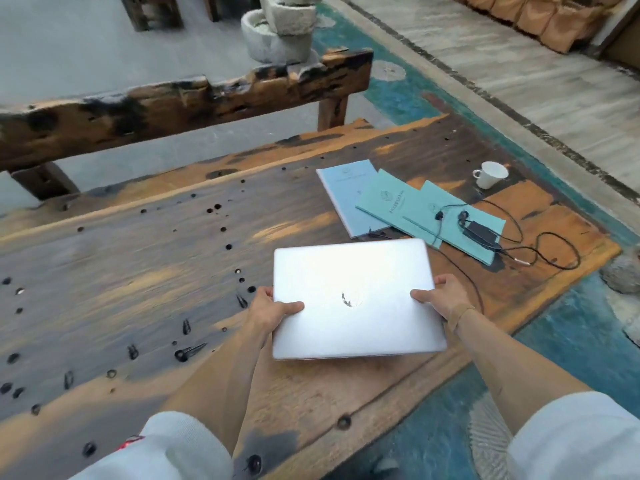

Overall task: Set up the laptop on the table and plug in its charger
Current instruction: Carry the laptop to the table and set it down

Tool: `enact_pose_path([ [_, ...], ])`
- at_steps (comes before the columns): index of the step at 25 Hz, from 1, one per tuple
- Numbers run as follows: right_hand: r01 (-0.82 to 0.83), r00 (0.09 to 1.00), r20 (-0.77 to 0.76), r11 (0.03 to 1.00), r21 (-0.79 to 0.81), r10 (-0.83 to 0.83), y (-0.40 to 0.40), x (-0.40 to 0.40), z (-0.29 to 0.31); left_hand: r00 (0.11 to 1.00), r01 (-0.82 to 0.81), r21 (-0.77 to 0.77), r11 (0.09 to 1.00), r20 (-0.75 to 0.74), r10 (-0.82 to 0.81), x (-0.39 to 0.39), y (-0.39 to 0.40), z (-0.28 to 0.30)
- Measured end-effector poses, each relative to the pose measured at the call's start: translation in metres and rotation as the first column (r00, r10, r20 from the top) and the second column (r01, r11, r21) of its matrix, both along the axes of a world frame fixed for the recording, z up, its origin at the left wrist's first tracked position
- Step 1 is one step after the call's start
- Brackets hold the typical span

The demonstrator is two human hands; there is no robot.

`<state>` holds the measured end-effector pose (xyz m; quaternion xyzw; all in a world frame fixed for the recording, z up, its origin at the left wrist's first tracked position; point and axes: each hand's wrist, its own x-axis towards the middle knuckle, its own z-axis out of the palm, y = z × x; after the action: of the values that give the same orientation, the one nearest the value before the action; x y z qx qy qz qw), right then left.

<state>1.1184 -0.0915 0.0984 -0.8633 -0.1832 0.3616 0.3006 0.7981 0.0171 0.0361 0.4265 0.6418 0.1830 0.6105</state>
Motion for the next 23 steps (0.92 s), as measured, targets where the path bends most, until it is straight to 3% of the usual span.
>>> enact_pose_path([
  [12,-0.366,0.928,-0.088,0.930,-0.040,0.362,0.122,-0.004,-0.040,0.911,-0.400,0.015,0.916,-0.104,0.399,-0.018,-0.014,0.001],
  [23,-0.520,0.853,-0.142,0.843,-0.139,0.503,0.147,0.043,-0.079,0.819,-0.545,-0.008,0.839,-0.218,0.530,0.038,-0.031,-0.022],
])
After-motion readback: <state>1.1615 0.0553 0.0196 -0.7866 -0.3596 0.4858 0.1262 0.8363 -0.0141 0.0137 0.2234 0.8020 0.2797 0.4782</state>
